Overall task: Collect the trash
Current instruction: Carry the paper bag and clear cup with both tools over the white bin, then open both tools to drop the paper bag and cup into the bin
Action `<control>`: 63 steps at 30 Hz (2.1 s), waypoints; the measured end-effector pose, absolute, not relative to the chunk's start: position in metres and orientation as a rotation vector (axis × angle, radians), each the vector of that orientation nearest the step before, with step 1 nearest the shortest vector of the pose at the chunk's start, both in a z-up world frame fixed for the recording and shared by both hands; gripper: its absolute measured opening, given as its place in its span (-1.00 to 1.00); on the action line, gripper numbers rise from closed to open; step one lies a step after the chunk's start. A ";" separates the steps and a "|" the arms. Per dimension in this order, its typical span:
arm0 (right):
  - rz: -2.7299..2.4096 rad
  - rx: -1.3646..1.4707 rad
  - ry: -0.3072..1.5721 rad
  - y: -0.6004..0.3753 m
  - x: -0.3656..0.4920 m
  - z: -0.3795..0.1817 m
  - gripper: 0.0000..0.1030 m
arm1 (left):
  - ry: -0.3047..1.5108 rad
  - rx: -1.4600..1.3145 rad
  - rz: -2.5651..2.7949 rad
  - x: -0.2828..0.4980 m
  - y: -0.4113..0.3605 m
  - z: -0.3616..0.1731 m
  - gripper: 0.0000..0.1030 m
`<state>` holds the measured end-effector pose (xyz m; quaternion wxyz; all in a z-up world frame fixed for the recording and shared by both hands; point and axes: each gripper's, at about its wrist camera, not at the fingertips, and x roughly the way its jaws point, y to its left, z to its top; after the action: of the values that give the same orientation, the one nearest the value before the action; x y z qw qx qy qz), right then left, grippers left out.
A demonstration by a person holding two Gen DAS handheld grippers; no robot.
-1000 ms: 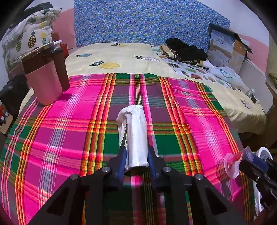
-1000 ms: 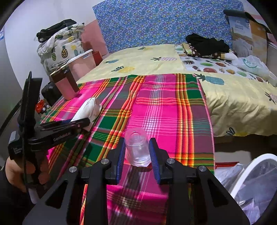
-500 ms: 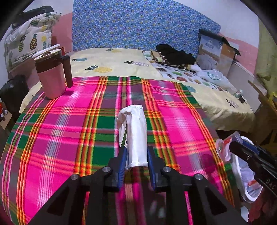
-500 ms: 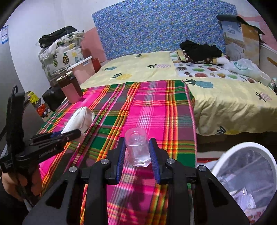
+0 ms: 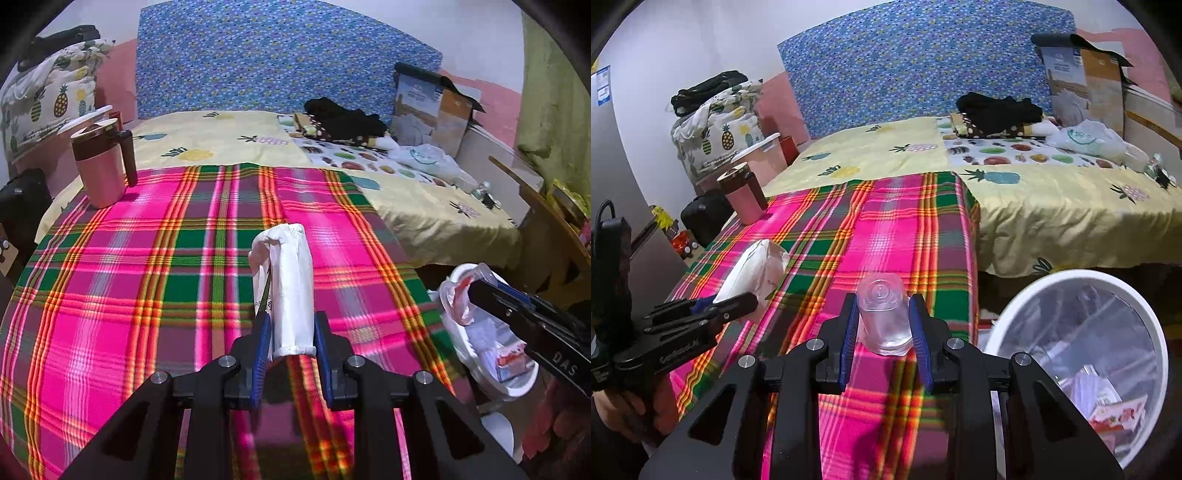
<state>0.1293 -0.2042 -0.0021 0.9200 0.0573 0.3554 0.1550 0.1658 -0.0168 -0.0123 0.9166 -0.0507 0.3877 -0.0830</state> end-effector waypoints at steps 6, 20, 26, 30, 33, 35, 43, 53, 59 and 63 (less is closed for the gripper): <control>0.290 0.135 0.722 -0.216 0.118 -0.002 -0.44 | 0.786 -0.090 -0.206 0.150 -0.031 -0.009 -0.54; 0.195 0.165 0.714 -0.253 0.099 -0.005 -0.44 | 0.794 -0.049 -0.351 0.141 -0.090 -0.009 -0.53; 0.152 0.184 0.711 -0.274 0.094 -0.007 -0.44 | 0.797 -0.024 -0.415 0.144 -0.123 -0.011 -0.53; 0.122 0.200 0.711 -0.287 0.090 -0.010 -0.44 | 0.808 -0.014 -0.453 0.146 -0.140 -0.013 -0.53; 0.101 0.213 0.712 -0.297 0.089 -0.012 -0.44 | 0.813 -0.001 -0.484 0.146 -0.155 -0.016 -0.53; 0.084 0.223 0.710 -0.303 0.087 -0.013 -0.44 | 0.815 0.006 -0.500 0.147 -0.163 -0.017 -0.53; 0.033 0.257 0.719 -0.325 0.084 -0.020 -0.44 | 0.827 0.022 -0.559 0.156 -0.193 -0.023 -0.53; 0.001 0.285 0.754 -0.343 0.085 -0.031 -0.43 | 0.866 0.039 -0.637 0.164 -0.223 -0.039 -0.53; -0.015 0.302 0.793 -0.351 0.090 -0.039 -0.43 | 0.883 0.035 -0.688 0.174 -0.239 -0.046 -0.49; -0.028 0.297 0.809 -0.353 0.092 -0.041 -0.42 | 0.870 0.031 -0.714 0.175 -0.242 -0.045 -0.25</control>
<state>0.0924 -0.3525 -0.0412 0.9086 0.1439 0.3919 -0.0136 0.1750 -0.2416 -0.0448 0.8457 0.0147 0.4124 -0.3384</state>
